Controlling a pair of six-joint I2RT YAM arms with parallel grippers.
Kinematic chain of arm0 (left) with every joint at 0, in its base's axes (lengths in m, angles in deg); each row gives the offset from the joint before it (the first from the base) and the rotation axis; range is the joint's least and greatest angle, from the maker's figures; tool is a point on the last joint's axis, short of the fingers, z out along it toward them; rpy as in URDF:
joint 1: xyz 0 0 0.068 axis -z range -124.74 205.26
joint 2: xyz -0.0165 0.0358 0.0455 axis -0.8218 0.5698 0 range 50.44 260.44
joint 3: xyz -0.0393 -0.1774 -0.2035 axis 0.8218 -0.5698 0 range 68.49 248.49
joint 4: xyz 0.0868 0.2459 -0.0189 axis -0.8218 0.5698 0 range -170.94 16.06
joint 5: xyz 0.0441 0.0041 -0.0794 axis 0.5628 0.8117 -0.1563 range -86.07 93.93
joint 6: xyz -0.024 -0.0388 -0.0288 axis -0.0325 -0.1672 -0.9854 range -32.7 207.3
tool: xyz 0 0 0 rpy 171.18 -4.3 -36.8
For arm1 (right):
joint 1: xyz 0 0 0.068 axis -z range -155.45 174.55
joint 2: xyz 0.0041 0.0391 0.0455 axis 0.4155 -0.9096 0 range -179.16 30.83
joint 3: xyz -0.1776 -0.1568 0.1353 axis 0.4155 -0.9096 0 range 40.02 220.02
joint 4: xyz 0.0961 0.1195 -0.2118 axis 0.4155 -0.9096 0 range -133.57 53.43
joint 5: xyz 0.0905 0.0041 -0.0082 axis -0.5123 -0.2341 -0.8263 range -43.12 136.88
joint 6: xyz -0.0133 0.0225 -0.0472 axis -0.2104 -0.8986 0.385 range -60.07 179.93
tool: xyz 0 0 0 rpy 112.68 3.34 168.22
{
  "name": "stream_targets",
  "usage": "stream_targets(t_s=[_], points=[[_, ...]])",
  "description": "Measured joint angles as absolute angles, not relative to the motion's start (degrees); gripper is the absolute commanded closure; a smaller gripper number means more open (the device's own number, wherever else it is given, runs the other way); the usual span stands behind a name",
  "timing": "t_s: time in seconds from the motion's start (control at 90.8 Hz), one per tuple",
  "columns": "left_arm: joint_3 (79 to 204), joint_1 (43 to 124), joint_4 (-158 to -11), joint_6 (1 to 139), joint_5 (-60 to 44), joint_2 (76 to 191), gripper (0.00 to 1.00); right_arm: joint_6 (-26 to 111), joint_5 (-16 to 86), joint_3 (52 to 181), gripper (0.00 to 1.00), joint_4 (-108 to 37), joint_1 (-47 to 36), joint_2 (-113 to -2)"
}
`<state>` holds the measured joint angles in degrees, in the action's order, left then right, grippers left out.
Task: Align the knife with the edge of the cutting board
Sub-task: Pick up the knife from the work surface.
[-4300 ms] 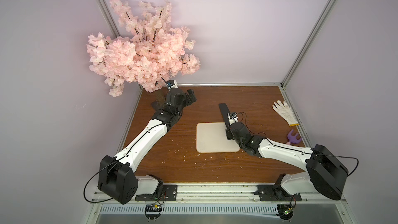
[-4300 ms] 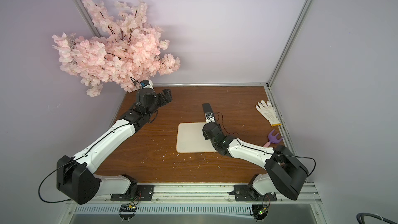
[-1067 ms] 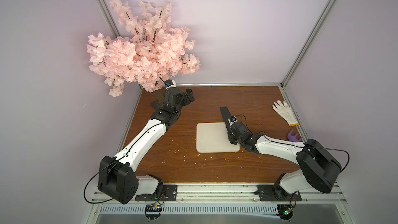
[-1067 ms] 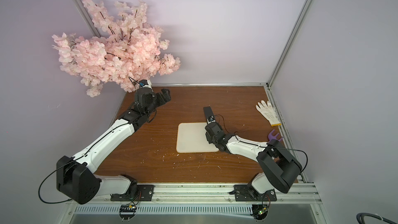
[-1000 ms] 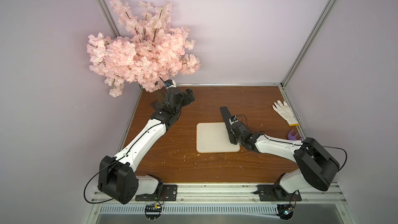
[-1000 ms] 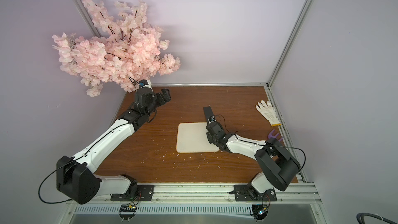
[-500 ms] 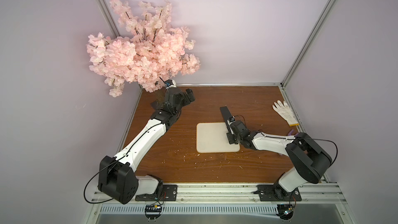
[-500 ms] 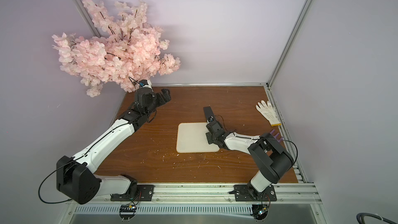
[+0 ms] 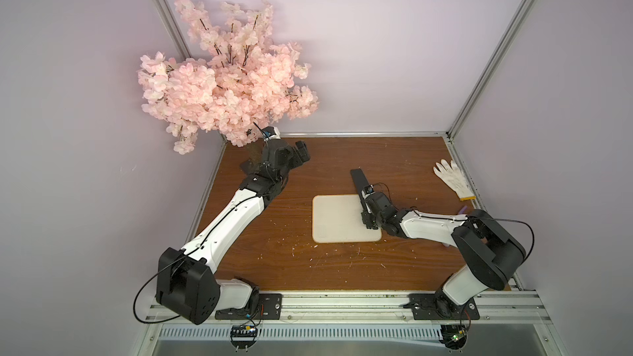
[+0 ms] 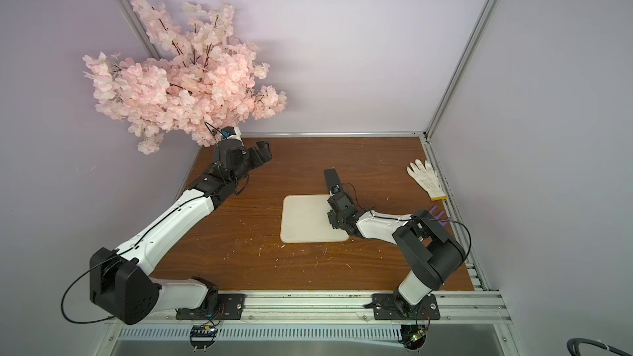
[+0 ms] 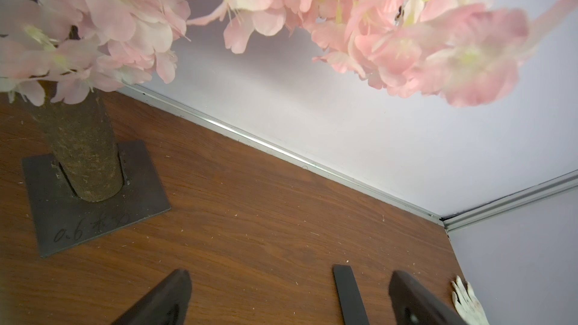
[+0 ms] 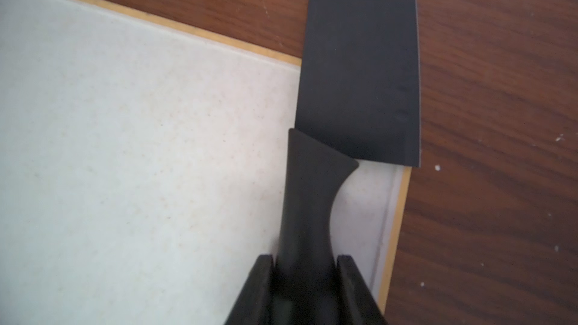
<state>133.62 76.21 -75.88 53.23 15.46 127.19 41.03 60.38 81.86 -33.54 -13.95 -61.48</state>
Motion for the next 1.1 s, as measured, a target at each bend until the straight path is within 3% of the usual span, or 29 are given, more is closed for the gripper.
stream_targets(t_s=[0.462, 1.101], points=[[133.6, 75.8, -75.9, 53.2, 15.5, 127.2, 0.0, 39.9, 67.0, 80.8, 1.0, -36.6, -17.4, -52.4], [133.6, 75.5, -75.9, 53.2, 15.1, 127.2, 0.0, 30.2, 71.9, 76.9, 1.0, -41.3, -25.5, -48.5]])
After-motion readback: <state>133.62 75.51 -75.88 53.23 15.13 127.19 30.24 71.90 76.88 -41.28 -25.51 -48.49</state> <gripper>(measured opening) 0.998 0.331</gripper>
